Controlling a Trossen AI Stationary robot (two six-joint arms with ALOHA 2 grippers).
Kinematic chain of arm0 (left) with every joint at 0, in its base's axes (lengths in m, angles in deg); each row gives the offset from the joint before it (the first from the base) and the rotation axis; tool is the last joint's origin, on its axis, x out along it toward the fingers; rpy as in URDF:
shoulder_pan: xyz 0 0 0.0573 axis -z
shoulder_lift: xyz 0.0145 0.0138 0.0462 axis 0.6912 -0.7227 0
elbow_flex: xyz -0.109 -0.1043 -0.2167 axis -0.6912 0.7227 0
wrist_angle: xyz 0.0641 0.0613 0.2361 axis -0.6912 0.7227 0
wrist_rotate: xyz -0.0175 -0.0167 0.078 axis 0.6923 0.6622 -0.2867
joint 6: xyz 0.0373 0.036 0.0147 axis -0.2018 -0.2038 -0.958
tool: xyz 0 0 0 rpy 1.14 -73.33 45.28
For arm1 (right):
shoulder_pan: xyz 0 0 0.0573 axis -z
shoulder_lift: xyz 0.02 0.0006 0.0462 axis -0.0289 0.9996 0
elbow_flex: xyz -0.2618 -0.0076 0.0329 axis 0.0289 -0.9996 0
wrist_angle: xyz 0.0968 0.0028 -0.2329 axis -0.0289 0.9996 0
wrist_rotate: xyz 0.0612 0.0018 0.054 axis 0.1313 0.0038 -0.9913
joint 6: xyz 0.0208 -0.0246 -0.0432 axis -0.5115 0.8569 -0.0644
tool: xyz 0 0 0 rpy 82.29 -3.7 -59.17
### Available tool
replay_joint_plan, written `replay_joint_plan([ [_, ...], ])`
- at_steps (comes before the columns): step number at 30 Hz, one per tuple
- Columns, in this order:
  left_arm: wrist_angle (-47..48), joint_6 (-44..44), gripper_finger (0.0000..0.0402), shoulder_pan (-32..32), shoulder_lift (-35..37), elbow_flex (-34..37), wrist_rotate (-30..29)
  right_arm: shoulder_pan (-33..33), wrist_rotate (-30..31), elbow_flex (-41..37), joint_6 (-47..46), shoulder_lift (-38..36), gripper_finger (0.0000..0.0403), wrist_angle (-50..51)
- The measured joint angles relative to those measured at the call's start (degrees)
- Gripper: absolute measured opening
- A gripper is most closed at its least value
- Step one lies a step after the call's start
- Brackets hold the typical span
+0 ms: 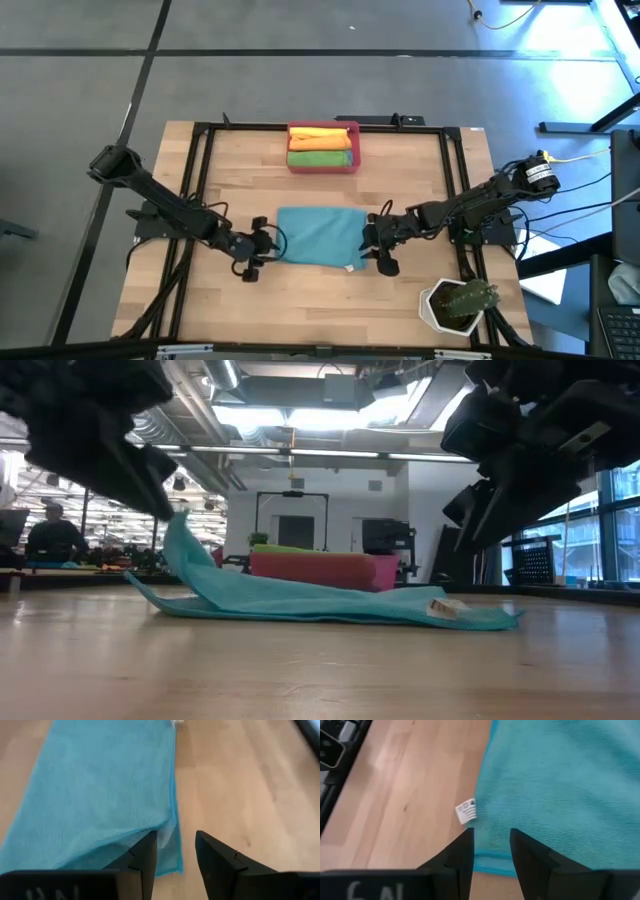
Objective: Roll microfiber towels into tight, uniform cylinder then place into a basket
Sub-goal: Fold the blue microfiber towel
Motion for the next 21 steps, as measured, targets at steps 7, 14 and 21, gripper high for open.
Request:
replay_joint_plan([
  [7, 4.5, 0.3, 0.0122, 0.0, 8.2, 0.0, -2.2, 0.0, 5.2, 0.0, 1.2, 0.0, 0.0129, -0.1],
  [14, 7.3, 4.1, 0.0123, -2.5, 9.7, -0.1, -15.0, 1.8, 15.9, 0.1, -1.8, 0.0, 0.0129, 0.4],
  [21, 6.5, 4.2, 0.0122, -10.5, 1.4, 0.0, -11.4, 5.8, 19.9, 0.1, -3.4, 0.8, 0.0127, 2.2],
])
